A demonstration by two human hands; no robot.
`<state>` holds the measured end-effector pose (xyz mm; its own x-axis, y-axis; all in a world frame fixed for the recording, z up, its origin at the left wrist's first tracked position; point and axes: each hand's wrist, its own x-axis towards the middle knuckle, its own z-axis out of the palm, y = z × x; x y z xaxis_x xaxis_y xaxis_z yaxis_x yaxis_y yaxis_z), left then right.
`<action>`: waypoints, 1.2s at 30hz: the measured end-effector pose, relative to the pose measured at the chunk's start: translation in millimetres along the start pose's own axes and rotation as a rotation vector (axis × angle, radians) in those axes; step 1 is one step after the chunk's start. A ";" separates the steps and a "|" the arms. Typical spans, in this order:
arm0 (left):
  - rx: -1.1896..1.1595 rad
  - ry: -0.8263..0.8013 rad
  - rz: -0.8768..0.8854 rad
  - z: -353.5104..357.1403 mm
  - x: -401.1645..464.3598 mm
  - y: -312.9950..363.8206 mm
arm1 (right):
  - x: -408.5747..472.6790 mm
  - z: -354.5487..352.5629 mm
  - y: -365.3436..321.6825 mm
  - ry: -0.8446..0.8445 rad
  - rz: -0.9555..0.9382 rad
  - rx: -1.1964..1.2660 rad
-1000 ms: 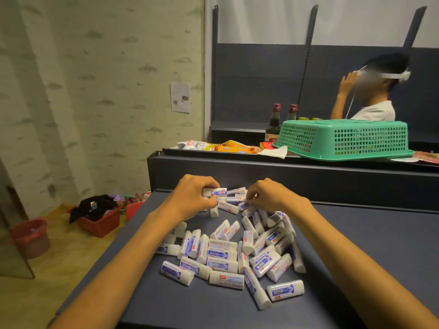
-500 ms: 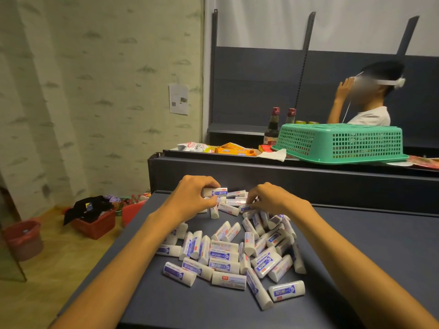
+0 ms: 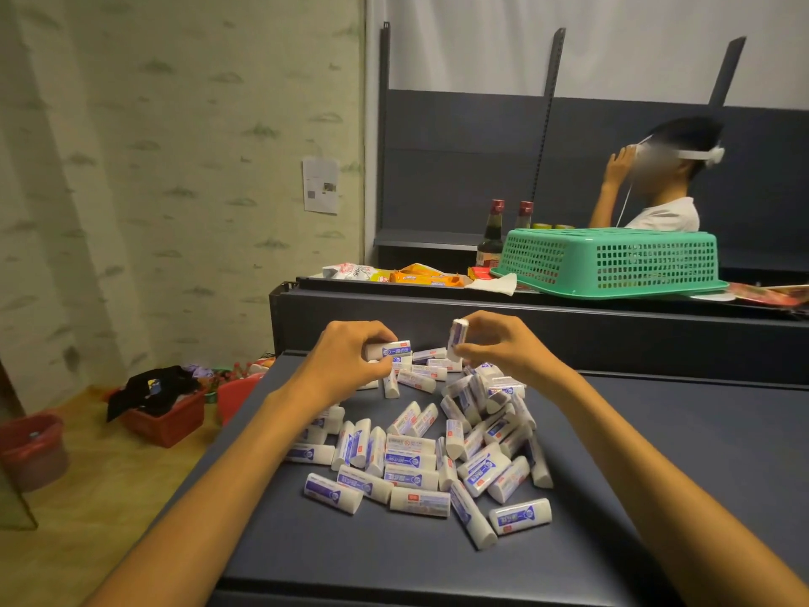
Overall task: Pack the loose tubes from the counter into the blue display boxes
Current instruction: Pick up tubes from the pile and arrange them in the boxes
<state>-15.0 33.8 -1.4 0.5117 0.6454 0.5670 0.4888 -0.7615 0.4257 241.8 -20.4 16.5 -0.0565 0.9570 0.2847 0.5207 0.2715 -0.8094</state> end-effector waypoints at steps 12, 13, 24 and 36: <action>-0.040 -0.010 0.025 5.6 -13.7 2.8 | -37.5 10.9 -3.1 0.135 -0.044 -0.206; -0.039 -0.013 0.023 7.3 -14.0 4.9 | -43.1 10.2 -3.0 0.132 -0.068 -0.230; -0.040 -0.057 0.033 53.6 -4.2 85.8 | -130.5 -44.6 7.9 0.255 -0.107 -0.541; -0.080 -0.174 0.170 176.1 -20.4 306.5 | -345.2 -201.2 37.8 0.425 0.030 -0.562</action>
<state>248.7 -202.3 -6.7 0.6987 0.5033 0.5084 0.3317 -0.8576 0.3932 452.4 -361.1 -9.1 0.2423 0.8092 0.5353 0.8846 0.0424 -0.4645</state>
